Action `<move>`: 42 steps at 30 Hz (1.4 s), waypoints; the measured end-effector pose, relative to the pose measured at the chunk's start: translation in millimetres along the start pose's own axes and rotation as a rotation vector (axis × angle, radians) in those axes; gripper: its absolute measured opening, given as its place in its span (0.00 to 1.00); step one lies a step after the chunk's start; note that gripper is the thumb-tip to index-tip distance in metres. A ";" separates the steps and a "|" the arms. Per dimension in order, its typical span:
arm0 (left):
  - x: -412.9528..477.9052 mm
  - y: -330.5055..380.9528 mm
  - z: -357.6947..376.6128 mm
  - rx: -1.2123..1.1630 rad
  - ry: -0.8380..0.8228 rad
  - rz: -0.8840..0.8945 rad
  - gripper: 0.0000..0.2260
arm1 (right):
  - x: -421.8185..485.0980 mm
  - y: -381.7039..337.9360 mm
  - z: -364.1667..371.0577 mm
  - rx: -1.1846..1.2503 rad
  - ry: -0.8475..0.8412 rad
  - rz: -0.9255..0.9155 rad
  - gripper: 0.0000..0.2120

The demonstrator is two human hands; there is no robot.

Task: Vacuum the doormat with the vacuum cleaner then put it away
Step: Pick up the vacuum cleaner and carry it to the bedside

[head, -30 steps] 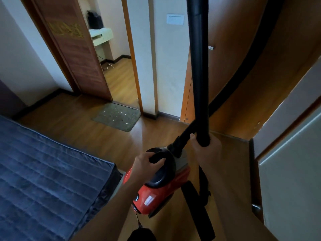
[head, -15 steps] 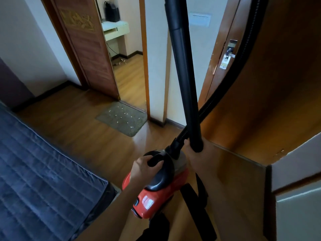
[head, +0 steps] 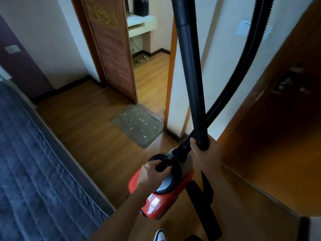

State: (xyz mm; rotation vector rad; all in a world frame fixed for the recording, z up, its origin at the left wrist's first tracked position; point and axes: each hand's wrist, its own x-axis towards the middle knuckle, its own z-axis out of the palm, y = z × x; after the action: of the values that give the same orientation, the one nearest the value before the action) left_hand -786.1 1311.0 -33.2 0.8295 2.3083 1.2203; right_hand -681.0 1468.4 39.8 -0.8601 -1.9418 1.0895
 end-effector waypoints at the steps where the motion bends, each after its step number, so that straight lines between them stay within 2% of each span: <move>1: 11.9 -1.6 -4.5 -0.002 0.014 -0.009 0.13 | 10.0 -1.6 11.1 0.010 -0.007 -0.014 0.21; 7: 79.9 -25.5 -30.7 0.007 0.113 -0.102 0.14 | 79.1 2.2 76.4 0.040 -0.097 -0.109 0.20; 15: 179.6 -49.6 -67.5 -0.002 0.264 -0.238 0.17 | 183.4 10.0 184.0 0.100 -0.257 -0.195 0.09; 18: 228.8 -59.1 -84.4 -0.024 0.322 -0.290 0.15 | 241.2 20.0 229.6 0.142 -0.322 -0.216 0.06; 24: 328.8 -69.2 -119.3 0.006 0.426 -0.385 0.23 | 348.5 23.6 326.5 0.192 -0.460 -0.281 0.16; 26: 356.9 -66.6 -135.7 0.011 0.483 -0.416 0.21 | 374.9 16.5 354.1 0.212 -0.483 -0.293 0.16; 29: 389.3 -61.8 -161.3 0.008 0.558 -0.479 0.14 | 404.4 3.6 390.5 0.221 -0.539 -0.293 0.08; 32: 412.3 -61.2 -183.9 -0.032 0.606 -0.514 0.09 | 425.4 -9.7 421.1 0.249 -0.608 -0.289 0.05; 35: 431.6 -69.9 -205.8 -0.043 0.633 -0.507 0.08 | 442.1 -22.0 452.4 0.278 -0.713 -0.281 0.10; 42: 478.4 -116.3 -269.2 -0.067 0.672 -0.526 0.10 | 461.9 -40.9 552.1 0.304 -0.795 -0.299 0.17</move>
State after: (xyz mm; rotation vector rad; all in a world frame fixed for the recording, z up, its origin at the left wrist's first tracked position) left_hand -1337.3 1415.1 -19.4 -0.2755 2.6997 1.4452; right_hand -1386.4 1611.7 -1.2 0.0717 -2.3199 1.6312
